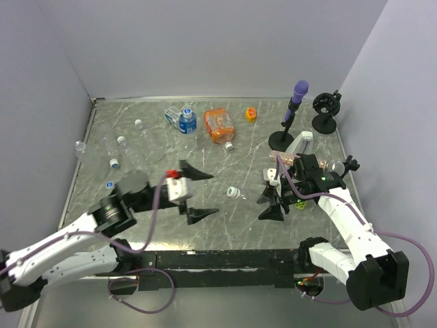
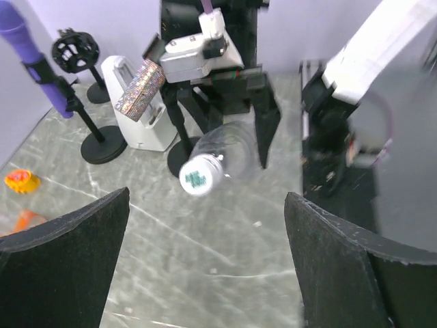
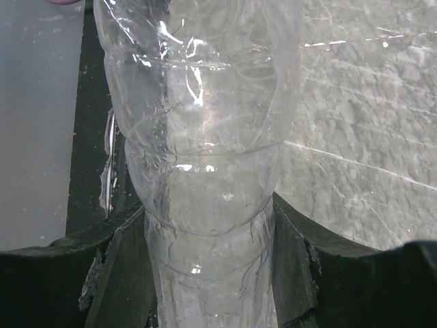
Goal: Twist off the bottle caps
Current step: Unscrew the bottle cap from the plastic bottle.
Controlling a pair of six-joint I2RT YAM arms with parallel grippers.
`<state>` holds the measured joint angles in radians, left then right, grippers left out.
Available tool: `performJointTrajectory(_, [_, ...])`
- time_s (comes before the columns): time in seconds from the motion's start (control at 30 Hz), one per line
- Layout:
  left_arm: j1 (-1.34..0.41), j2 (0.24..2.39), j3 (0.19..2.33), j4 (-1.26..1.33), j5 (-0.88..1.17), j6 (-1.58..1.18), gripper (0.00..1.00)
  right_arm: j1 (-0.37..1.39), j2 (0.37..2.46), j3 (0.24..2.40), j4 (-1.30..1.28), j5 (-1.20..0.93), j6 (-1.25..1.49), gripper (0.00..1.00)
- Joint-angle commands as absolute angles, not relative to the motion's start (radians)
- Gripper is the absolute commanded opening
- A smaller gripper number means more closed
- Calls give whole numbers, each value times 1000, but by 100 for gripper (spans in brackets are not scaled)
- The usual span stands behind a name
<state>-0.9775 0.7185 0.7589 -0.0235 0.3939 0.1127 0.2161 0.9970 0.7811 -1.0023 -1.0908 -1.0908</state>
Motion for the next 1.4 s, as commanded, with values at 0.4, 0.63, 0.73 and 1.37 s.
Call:
performJointTrajectory(0.4, [-937,1115,1005,-109,672,399,72,222,980,808,-983,-1134,-1121,13])
performJointTrajectory(0.63, [-930,1140,1014,-127,667,384,54,222,979,808,-980,-1131,-1118,13])
performJointTrajectory(0.73, [-927,1134,1008,-127,666,382,49,222,982,808,-982,-1132,-1118,13])
performJointTrajectory(1.37, [-922,1209,1129,-207,505,-557,1,222,985,808,-980,-1129,-1118,13])
